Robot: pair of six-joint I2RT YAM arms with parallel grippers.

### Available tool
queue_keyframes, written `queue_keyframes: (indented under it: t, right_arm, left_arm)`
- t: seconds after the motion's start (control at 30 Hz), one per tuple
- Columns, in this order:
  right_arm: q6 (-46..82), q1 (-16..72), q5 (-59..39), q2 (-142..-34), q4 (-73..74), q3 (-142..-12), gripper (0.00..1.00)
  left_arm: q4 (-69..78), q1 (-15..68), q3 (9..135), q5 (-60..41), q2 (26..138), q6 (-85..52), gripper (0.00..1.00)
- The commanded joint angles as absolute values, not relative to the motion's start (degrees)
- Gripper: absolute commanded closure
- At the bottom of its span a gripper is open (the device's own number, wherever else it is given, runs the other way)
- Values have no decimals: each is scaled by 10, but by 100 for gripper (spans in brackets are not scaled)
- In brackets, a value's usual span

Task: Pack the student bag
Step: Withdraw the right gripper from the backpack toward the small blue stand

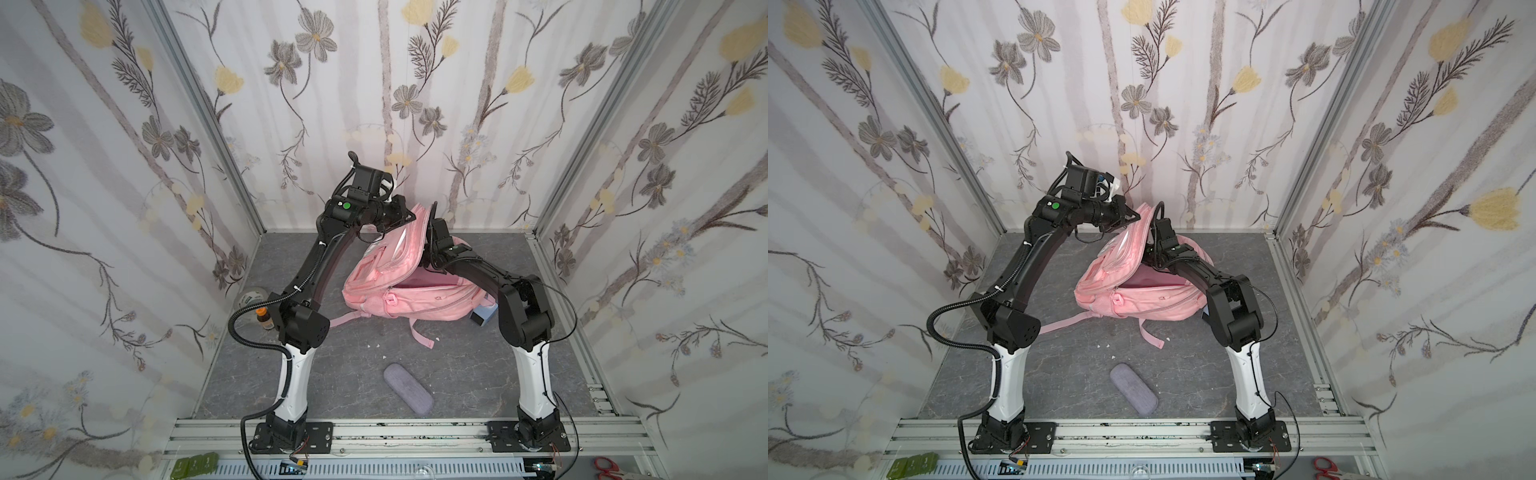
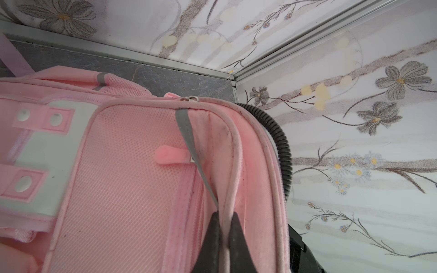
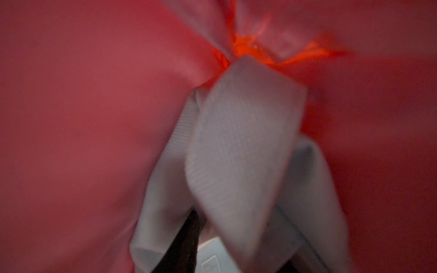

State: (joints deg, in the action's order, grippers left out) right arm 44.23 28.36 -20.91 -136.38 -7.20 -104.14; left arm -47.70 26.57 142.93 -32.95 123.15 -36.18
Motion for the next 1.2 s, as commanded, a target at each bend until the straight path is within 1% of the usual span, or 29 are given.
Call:
queue_keyframes:
  t: [0.0, 0.13, 0.2, 0.3, 0.4, 0.47, 0.67, 0.9, 1.07, 1.17]
  right_arm:
    - [469, 293, -229, -1396, -55, -1067, 62]
    - [487, 297, -248, -1427, -49, -1087, 62]
    - [483, 293, -249, -1428, -62, -1097, 62]
    - [471, 281, -242, -1398, -75, -1096, 61]
    - [456, 264, -240, -1356, -100, -1096, 57]
    - [444, 252, -239, -1328, -120, -1091, 55]
    - [368, 225, -202, -1234, -193, -1041, 55]
    - [307, 185, -197, -1112, -234, -946, 55]
    - [262, 173, -201, -1009, -250, -873, 55]
    - [243, 174, -168, -940, -267, -803, 54]
  left_arm:
    - [-374, 272, 1441, -398, 1228, -382, 100]
    - [-375, 272, 1451, -392, 1234, -379, 100]
    - [-399, 269, 1459, -365, 1235, -367, 100]
    - [-443, 261, 1462, -311, 1234, -339, 100]
    - [-482, 259, 1465, -268, 1238, -309, 100]
    - [-492, 259, 1463, -259, 1240, -300, 100]
    - [-509, 260, 1444, -235, 1233, -271, 100]
    - [-550, 261, 1432, -204, 1229, -204, 100]
    - [-546, 260, 1418, -163, 1226, -205, 100]
    - [-525, 261, 1406, -159, 1226, -213, 100]
